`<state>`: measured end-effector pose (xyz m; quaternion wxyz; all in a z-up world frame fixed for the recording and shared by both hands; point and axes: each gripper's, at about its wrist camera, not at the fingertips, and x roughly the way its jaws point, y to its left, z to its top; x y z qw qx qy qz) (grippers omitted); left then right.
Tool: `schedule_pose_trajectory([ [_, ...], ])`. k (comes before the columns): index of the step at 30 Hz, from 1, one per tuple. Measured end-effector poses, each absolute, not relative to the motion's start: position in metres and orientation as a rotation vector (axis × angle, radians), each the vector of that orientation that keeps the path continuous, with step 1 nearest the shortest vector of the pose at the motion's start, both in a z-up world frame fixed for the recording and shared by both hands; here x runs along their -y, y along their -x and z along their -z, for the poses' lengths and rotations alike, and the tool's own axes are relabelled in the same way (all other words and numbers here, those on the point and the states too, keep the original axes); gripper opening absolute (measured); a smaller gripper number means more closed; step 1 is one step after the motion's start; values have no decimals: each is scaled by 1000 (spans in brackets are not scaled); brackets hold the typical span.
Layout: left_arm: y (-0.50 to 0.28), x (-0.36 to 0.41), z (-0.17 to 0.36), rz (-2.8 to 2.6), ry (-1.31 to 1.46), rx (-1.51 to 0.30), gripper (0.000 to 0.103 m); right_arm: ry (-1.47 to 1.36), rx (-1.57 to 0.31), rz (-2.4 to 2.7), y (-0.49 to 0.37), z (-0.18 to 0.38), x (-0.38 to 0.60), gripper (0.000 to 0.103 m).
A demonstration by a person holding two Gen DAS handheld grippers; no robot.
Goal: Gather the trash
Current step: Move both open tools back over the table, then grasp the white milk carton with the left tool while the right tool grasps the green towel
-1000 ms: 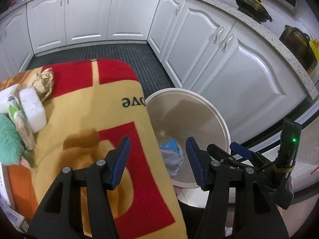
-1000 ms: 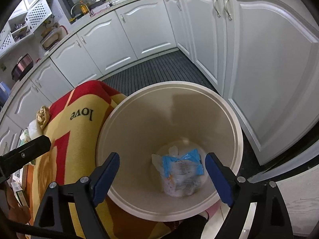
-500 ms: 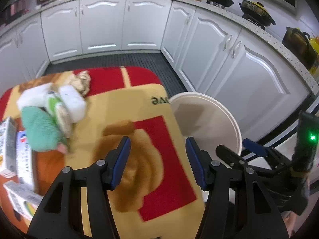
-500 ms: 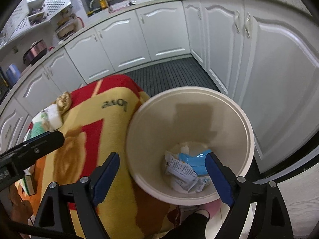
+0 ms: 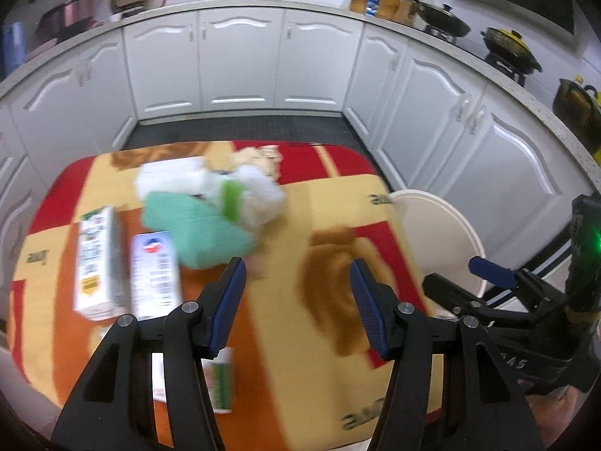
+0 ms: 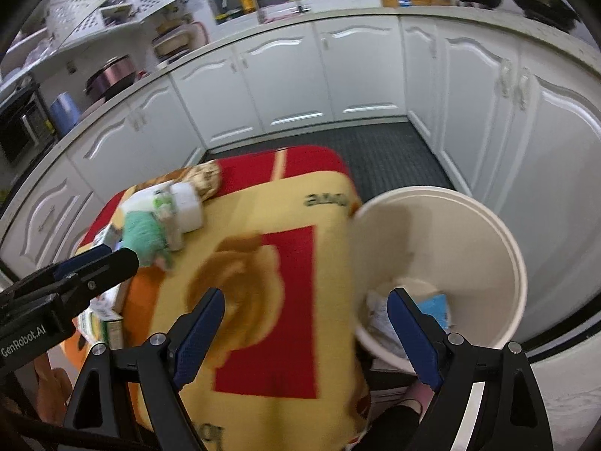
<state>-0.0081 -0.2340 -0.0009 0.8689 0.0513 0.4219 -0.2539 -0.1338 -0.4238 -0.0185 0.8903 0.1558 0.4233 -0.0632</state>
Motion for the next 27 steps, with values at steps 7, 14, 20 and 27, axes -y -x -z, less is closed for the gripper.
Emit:
schedule_pose_trajectory([
  [7, -11, 159, 1, 412, -52, -884, 56, -285, -874, 49, 115, 14, 383, 86],
  [14, -35, 99, 16, 294, -7, -915, 56, -278, -864, -50, 90, 11, 350, 86],
  [20, -59, 80, 35, 270, 82, -957, 61, -242, -872, -125, 64, 13, 321, 80],
  [27, -80, 91, 48, 288, 94, -992, 62, -174, -890, -196, 30, 18, 298, 67],
])
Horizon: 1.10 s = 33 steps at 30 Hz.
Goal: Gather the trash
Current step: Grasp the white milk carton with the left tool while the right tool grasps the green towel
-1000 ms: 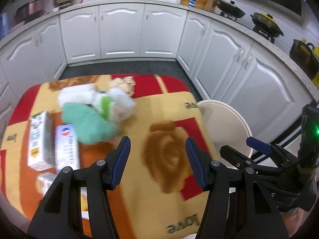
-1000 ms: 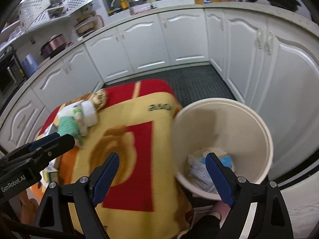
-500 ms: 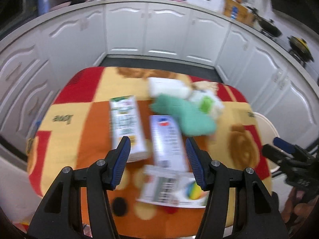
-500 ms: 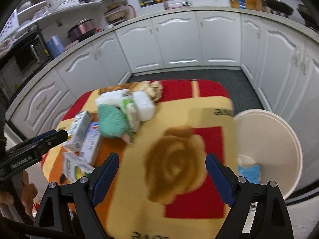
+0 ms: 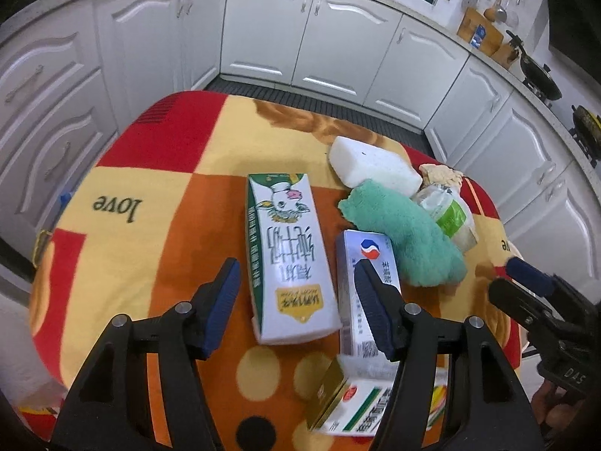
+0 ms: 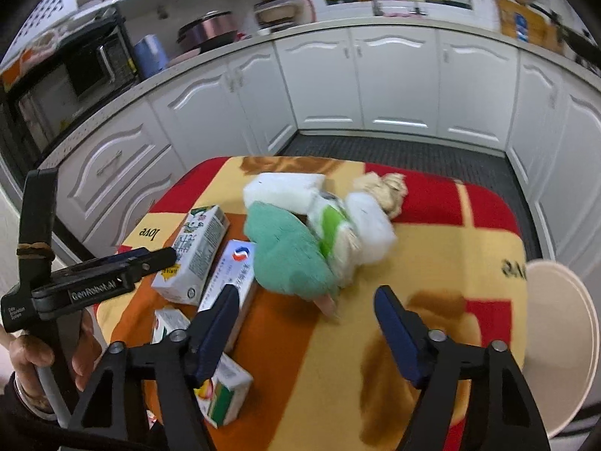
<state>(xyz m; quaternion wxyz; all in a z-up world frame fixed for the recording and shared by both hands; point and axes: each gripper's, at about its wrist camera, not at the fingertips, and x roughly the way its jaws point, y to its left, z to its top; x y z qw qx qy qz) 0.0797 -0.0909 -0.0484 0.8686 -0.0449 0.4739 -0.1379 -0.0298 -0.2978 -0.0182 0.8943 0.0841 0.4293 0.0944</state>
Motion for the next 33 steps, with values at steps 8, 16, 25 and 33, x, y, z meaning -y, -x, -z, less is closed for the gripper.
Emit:
schedule_pose_trajectory([
  [8, -97, 97, 58, 272, 77, -1018, 62, -160, -961, -242, -17, 40, 281, 67],
  [16, -107, 93, 70, 247, 72, -1035, 61, -194, -1023, -206, -33, 68, 281, 53],
  [25, -107, 91, 75, 286, 78, -1061, 58, -214, -1033, -151, 27, 49, 312, 50],
  [33, -109, 91, 82, 323, 109, -1084, 55, -274, -1077, -110, 42, 68, 324, 59],
])
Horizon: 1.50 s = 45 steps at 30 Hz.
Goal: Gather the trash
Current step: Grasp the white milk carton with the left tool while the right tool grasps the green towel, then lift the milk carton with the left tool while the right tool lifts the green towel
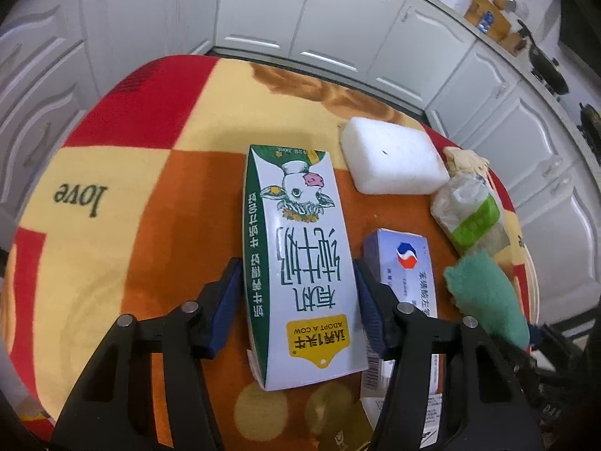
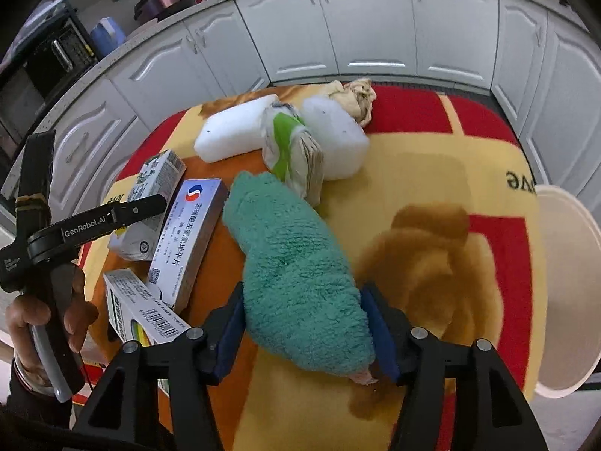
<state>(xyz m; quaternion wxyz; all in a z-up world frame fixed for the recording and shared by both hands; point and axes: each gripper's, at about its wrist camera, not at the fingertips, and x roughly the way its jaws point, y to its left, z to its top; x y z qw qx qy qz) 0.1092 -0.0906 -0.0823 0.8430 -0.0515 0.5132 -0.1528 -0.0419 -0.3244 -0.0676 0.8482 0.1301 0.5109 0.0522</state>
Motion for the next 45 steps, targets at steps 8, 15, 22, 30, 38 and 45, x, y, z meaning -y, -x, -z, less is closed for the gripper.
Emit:
schedule_pose_trajectory([
  [8, -89, 81, 53, 342, 98, -1001, 55, -285, -1057, -127, 34, 75, 322, 52],
  [15, -62, 85, 19, 365, 69, -904, 55, -300, -982, -130, 59, 51, 326, 51],
  [22, -41, 100, 3, 395, 40, -857, 54, -348, -912, -128, 82, 26, 335, 51],
  [30, -20, 121, -10, 436, 17, -823, 54, -396, -858, -110, 98, 14, 347, 51],
  [38, -7, 146, -16, 474, -16, -802, 54, -432, -825, -72, 111, 5, 365, 51],
  [45, -2, 166, -17, 511, -26, -805, 54, -446, -804, -50, 121, -1, 378, 51],
])
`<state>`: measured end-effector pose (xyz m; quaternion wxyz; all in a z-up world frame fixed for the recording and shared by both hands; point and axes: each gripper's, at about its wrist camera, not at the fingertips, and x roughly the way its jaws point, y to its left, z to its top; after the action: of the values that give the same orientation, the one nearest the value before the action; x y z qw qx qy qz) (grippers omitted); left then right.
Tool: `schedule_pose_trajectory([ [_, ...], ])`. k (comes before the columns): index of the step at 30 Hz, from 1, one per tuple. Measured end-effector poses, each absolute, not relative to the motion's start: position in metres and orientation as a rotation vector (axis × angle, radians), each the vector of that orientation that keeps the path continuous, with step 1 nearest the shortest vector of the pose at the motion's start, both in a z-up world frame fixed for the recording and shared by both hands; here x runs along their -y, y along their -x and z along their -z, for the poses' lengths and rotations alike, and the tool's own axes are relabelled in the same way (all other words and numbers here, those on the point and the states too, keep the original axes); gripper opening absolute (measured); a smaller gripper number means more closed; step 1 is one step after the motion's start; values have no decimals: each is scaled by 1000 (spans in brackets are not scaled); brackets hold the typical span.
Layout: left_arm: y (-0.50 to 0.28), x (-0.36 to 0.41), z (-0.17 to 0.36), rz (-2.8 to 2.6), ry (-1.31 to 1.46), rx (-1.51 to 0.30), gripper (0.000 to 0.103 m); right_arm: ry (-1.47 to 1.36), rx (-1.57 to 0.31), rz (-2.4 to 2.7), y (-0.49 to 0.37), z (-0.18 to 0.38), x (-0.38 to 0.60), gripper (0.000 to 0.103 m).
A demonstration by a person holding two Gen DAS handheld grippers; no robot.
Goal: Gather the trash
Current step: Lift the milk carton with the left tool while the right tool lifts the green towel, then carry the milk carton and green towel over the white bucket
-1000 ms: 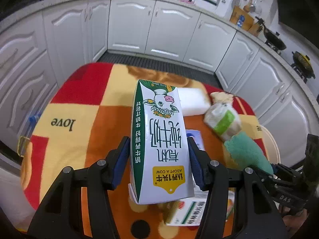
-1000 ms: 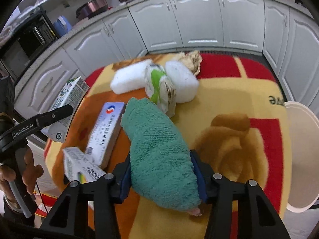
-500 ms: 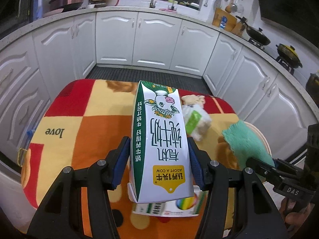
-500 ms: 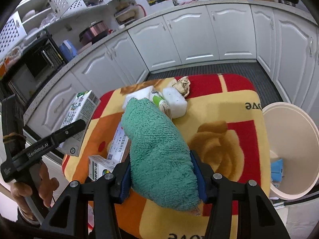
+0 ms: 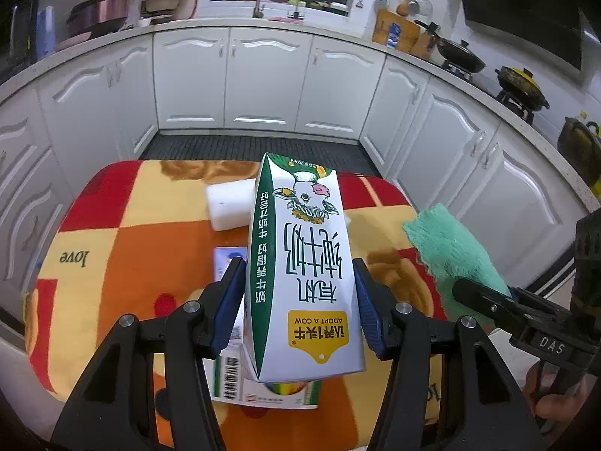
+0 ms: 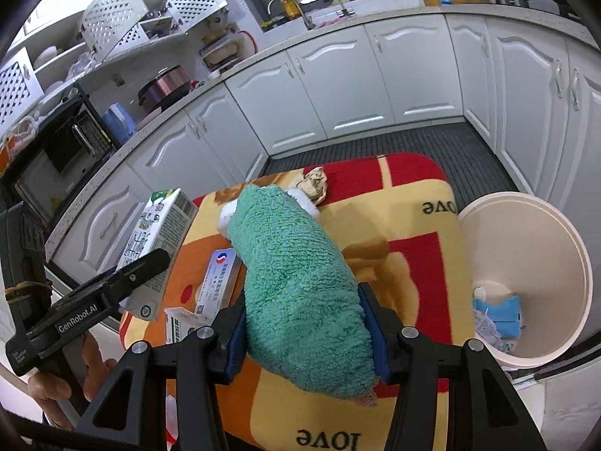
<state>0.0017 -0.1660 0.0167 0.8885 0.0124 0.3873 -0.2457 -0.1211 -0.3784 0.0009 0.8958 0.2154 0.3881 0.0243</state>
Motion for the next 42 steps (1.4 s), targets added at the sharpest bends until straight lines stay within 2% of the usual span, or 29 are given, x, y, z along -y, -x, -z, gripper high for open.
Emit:
schedule_pose_trajectory([
  [42, 24, 303, 8, 690, -189, -847, 54, -514, -779, 164, 170, 2, 473, 51],
])
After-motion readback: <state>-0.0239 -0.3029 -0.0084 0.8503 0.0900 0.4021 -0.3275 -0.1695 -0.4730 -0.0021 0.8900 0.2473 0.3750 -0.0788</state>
